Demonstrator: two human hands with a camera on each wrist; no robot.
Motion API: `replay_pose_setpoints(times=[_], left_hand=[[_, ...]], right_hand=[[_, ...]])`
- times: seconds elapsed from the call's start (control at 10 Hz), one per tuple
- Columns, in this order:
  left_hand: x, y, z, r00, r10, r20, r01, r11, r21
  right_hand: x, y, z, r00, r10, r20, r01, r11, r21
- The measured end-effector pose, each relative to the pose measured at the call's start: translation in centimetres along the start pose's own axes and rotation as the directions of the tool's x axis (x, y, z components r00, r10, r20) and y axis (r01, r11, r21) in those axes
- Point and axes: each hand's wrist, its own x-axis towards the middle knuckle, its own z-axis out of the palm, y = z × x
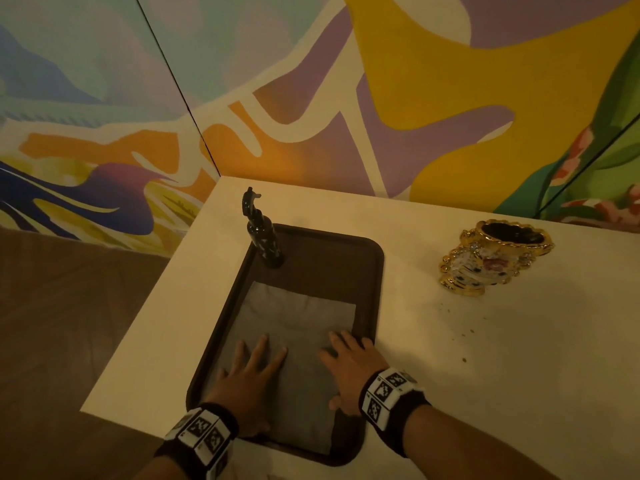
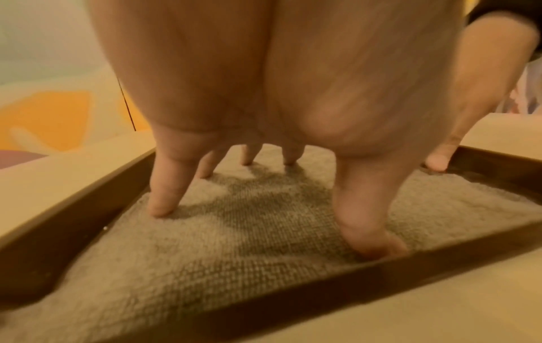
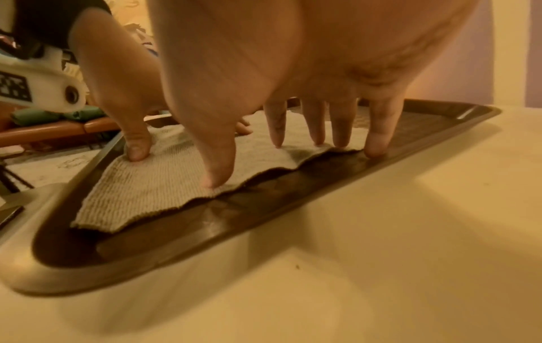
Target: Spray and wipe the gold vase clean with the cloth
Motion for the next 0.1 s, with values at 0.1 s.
replay_pose_setpoints(times=[0.1], left_hand=[[-0.67,-0.13,-0.02,0.999,-0.008,-0.041,0.007,0.999,-0.032]], right_hand=[[-1.82,0.81,0.02,0.994,0.04,-0.102,-0.03,0.994,0.1]])
